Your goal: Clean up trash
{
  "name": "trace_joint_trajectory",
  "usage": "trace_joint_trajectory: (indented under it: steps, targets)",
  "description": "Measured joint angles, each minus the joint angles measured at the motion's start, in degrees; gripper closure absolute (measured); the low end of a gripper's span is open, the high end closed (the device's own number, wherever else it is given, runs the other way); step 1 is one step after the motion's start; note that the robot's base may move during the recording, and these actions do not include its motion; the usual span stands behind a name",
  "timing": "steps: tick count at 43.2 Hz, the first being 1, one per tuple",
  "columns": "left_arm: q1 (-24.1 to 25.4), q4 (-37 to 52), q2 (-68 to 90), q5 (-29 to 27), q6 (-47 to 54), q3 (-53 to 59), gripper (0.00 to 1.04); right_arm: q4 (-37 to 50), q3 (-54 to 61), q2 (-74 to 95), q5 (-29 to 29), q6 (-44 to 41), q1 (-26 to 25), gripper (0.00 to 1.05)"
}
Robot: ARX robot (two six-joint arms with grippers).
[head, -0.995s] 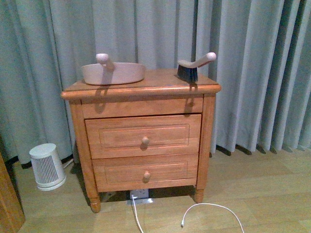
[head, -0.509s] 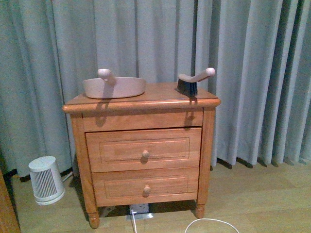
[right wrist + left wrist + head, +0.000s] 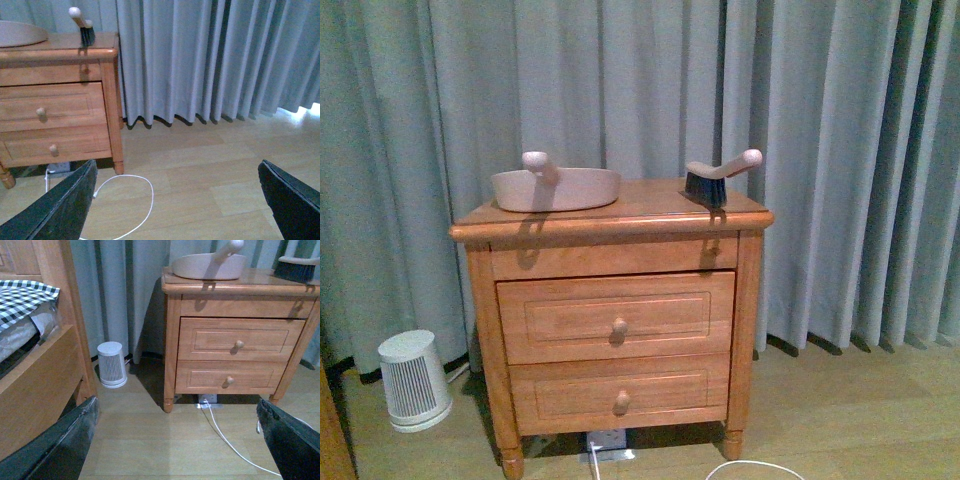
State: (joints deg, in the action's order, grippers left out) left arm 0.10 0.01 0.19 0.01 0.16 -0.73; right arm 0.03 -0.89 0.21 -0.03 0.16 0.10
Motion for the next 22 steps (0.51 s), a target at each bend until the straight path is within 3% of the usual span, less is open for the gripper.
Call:
trace_joint_trajectory:
  steps: [22]
  targets:
    - [0.0,0.0,-0.02,-0.02,0.0,0.0,0.08,-0.04,0.0,0.02,0.02,0.0,0.0,0.07]
